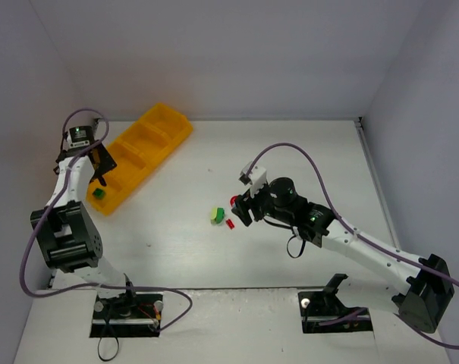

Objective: Sort the legos into containers by color

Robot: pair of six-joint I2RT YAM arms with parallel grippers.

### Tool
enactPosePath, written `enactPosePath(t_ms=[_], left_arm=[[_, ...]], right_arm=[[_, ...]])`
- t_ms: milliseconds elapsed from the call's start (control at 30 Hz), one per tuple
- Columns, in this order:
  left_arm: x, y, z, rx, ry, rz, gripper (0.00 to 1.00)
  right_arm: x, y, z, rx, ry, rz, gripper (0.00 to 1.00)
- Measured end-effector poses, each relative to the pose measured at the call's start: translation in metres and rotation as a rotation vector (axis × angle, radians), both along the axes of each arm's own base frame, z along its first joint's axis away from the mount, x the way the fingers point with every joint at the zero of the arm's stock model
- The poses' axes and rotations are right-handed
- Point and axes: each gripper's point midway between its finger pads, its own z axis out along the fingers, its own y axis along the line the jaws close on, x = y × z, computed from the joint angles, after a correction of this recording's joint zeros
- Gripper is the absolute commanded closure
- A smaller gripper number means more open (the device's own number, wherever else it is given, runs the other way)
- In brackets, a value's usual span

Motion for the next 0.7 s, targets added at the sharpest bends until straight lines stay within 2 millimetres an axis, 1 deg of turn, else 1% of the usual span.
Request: enactPosePath(t_ms=[33, 67, 100, 133, 167, 200, 267, 300, 333, 400, 433, 467, 567, 700], left_arm=[[0.001, -0.008, 0.011, -0.022, -0.035, -0.026, 0.39], [0.004, -0.020, 0.025, -0.052, -0.080, -0.067, 0.39], [0.007, -0.040, 0.042, -0.092, -0.137, -0.133, 0.35], [0.009, -0.057, 0.057, -0.119, -0.184, -0.189, 0.35], [0.010, -0.081, 0.073, -0.154, -0.234, -0.265, 0.34], [0.010, -0.108, 0.088, -0.198, -0.280, -0.356, 0.33], [0.005, -0.171, 0.109, -0.292, -0.338, -0.553, 0.33], [-0.002, -0.203, 0.117, -0.348, -0.353, -0.653, 0.31], [-0.009, -0.233, 0.121, -0.408, -0.359, -0.748, 0.31], [-0.029, -0.286, 0.123, -0.536, -0.341, -0.907, 0.30], [-0.040, -0.308, 0.121, -0.594, -0.318, -0.971, 0.30], [-0.048, -0.325, 0.120, -0.643, -0.297, -1.018, 0.30], [-0.066, -0.359, 0.115, -0.740, -0.244, -1.111, 0.28], [-0.080, -0.392, 0.114, -0.830, -0.188, -1.197, 0.27]], right_arm=[[0.000, 0.000, 0.000, -0.001, -0.002, 0.003, 0.97], [0.000, 0.000, 0.000, -0.003, -0.005, 0.007, 0.97], [0.000, 0.001, 0.001, -0.005, -0.009, 0.013, 0.97], [0.000, 0.001, 0.002, -0.007, -0.015, 0.020, 0.97], [-0.001, 0.002, 0.002, -0.008, -0.018, 0.025, 0.97], [-0.001, 0.002, 0.004, -0.008, -0.023, 0.032, 0.97], [0.000, 0.004, 0.007, -0.009, -0.037, 0.046, 0.97], [-0.001, 0.005, 0.010, -0.006, -0.041, 0.052, 0.97], [-0.001, 0.006, 0.012, -0.002, -0.047, 0.059, 0.97], [-0.001, 0.008, 0.017, 0.005, -0.056, 0.075, 0.97], [-0.001, 0.009, 0.019, 0.007, -0.060, 0.081, 0.96], [-0.002, 0.010, 0.020, 0.009, -0.063, 0.090, 0.96], [-0.004, 0.013, 0.023, 0.014, -0.067, 0.110, 0.96], [-0.005, 0.015, 0.027, 0.017, -0.077, 0.127, 0.97]])
